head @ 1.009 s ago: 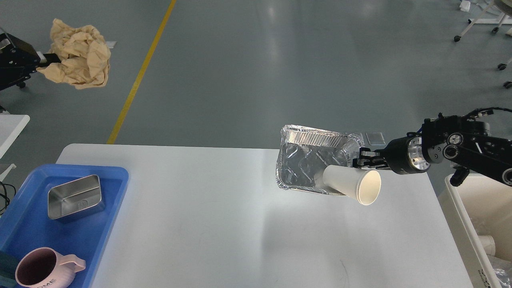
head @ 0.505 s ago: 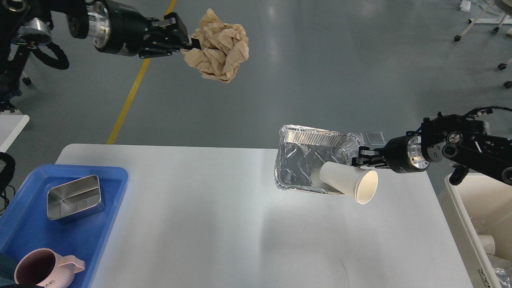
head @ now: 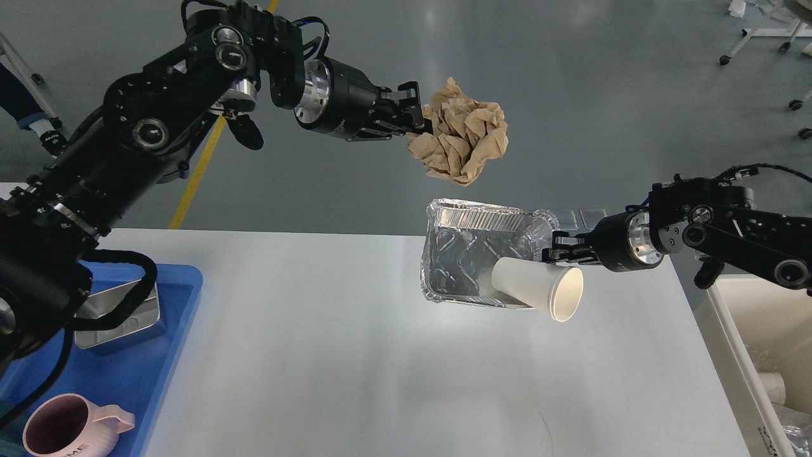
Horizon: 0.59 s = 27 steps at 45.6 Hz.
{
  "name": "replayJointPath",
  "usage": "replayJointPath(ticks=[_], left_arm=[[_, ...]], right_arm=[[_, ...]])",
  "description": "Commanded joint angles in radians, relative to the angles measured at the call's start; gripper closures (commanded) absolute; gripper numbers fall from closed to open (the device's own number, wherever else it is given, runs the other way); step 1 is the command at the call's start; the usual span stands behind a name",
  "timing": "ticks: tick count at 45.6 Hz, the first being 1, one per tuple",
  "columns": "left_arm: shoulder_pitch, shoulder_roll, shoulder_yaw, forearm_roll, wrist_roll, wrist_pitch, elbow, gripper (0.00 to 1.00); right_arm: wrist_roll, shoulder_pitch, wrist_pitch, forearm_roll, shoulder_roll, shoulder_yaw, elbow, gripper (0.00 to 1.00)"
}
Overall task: Tidy desktop
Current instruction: 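Drop the crumpled paper into the foil tray and open the left gripper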
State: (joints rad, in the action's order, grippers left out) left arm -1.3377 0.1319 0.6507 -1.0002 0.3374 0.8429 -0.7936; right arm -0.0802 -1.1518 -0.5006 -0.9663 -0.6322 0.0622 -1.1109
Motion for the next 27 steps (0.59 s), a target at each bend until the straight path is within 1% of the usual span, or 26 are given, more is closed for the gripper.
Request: replayJointPath(ticks=[1,7,11,27], left_arm=[[0.005,-0.060,-0.049,0.000,0.000,-0.021,0.016,1.00],[0.018,-0.112,-0.080,0.002,-0.003,-0.041,0.062,1.00],[0.037,-0.129,-0.094,0.002,-0.002,-0.041,0.068,1.00],[0.087,-0.127,-0.135,0.005,0.002,-0.030,0.068,1.00]], right_arm=[[-0.001,-0.009,-0.006,0.001,0.017,-0.005,0.005,1.00],[-0.001,-0.011,-0.006,0.004,0.026,-0.009,0.006,1.00],[-0.001,-0.011,-0.006,0.006,0.028,-0.009,0.006,1.00],[-0.001,-0.016,-0.004,0.006,0.040,-0.009,0.042,1.00]])
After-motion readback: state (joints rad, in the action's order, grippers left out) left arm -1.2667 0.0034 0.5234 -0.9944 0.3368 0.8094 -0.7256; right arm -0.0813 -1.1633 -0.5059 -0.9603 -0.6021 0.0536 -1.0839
